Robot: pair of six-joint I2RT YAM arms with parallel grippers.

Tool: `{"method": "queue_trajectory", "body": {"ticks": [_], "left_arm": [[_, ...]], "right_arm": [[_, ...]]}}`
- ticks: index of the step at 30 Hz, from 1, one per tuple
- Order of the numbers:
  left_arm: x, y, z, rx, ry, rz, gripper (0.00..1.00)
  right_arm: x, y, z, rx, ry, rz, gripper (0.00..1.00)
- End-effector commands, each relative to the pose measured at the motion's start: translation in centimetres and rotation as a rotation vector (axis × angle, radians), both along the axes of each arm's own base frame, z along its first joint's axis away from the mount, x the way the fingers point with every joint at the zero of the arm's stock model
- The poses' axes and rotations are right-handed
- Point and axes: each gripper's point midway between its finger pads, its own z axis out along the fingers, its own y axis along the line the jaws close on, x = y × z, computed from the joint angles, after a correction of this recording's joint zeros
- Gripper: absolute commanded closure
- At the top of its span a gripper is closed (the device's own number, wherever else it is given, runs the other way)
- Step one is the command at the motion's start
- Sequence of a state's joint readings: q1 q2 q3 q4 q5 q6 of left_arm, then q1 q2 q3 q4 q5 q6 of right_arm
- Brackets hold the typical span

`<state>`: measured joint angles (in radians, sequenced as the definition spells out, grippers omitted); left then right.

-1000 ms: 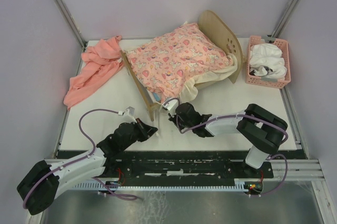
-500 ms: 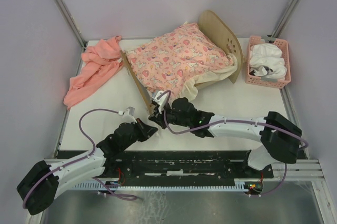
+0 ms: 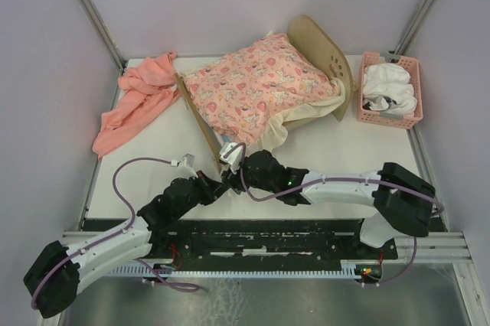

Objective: Set up the pet bed

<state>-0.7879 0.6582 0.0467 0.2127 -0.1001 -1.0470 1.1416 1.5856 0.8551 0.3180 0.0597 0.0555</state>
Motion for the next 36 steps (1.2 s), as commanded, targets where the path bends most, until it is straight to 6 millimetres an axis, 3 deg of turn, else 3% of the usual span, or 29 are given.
{"method": "queue_trajectory", "body": {"ticks": [1, 5, 11, 16, 21, 26, 36], "left_arm": [[0.8, -1.0, 3.8, -0.058, -0.050, -0.003, 0.97], [1.6, -0.5, 5.0, -0.071, -0.040, 0.062, 0.97], [2.4, 0.5, 6.3, -0.066, -0.013, 0.142, 0.97], [2.8, 0.7, 7.1, -0.032, 0.008, 0.149, 0.97], [3.0, 0.5, 7.0, -0.018, 0.044, 0.134, 0.97], [3.1, 0.4, 7.1, -0.023, 0.059, 0.126, 0.97], [3.1, 0.2, 7.3, -0.032, 0.055, 0.113, 0.97]], "right_arm": [[0.3, -3.0, 4.7, -0.015, -0.239, 0.049, 0.42], [-0.9, -5.3, 3.8, -0.153, -0.451, 0.233, 0.43], [-4.2, -5.6, 1.3, -0.269, -0.705, 0.610, 0.45], [-3.1, -3.9, -0.4, -0.445, -0.880, 0.699, 0.48], [-4.0, -1.5, -2.6, -0.549, -1.028, 0.824, 0.49], [-3.0, 0.1, -4.4, -0.692, -1.189, 0.867, 0.51], [-1.1, 2.2, -7.3, -0.861, -1.258, 0.969, 0.48]]}}
